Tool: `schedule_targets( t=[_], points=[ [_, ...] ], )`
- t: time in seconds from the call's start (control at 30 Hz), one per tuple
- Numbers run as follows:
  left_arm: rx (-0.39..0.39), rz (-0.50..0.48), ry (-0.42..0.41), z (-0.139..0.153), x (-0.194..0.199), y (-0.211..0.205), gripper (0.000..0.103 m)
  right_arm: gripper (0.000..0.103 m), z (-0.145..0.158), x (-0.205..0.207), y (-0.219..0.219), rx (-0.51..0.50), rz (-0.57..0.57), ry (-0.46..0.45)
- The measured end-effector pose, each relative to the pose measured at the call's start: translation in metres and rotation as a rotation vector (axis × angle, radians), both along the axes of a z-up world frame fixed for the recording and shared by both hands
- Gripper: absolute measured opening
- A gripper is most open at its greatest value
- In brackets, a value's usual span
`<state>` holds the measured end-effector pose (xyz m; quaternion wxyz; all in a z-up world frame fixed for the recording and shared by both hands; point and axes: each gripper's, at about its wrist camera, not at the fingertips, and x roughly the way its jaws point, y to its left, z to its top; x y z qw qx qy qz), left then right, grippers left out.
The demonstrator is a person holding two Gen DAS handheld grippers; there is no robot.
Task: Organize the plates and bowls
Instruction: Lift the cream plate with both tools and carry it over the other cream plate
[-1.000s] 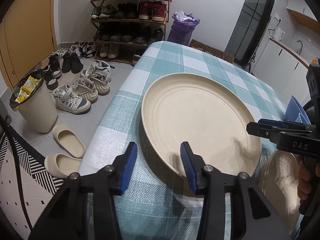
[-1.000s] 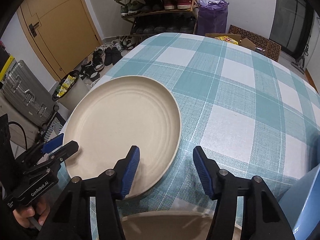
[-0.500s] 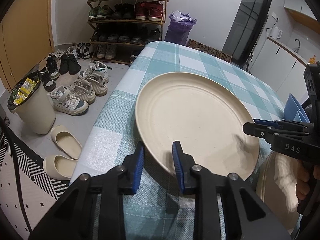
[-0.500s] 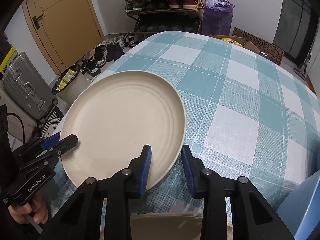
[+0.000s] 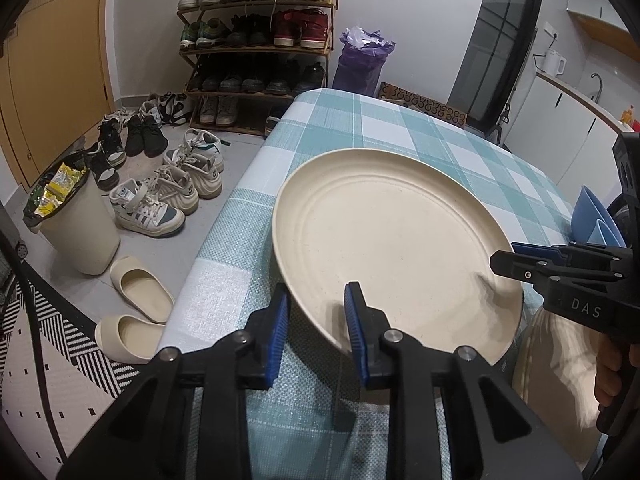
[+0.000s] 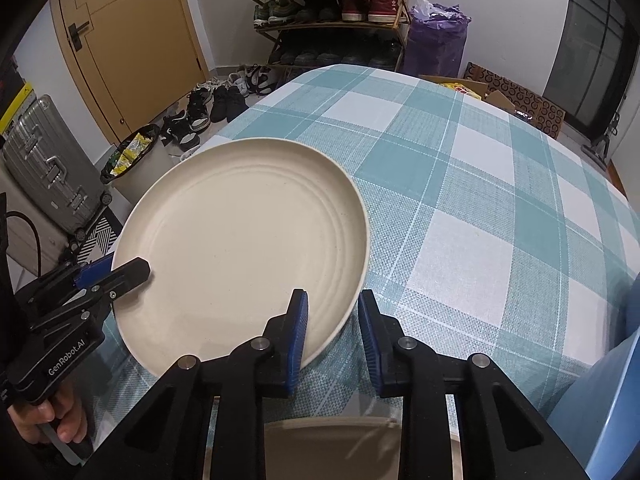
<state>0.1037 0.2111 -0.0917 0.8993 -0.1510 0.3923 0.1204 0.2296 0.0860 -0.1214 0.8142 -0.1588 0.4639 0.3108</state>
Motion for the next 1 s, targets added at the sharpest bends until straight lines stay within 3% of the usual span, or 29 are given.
schedule_targets(
  t=[1.0],
  points=[
    [0.052, -0.023, -0.07, 0.033, -0.015, -0.017, 0.026, 0.026, 0.036, -0.023, -0.02, 0.057, -0.012, -0.071]
  ],
)
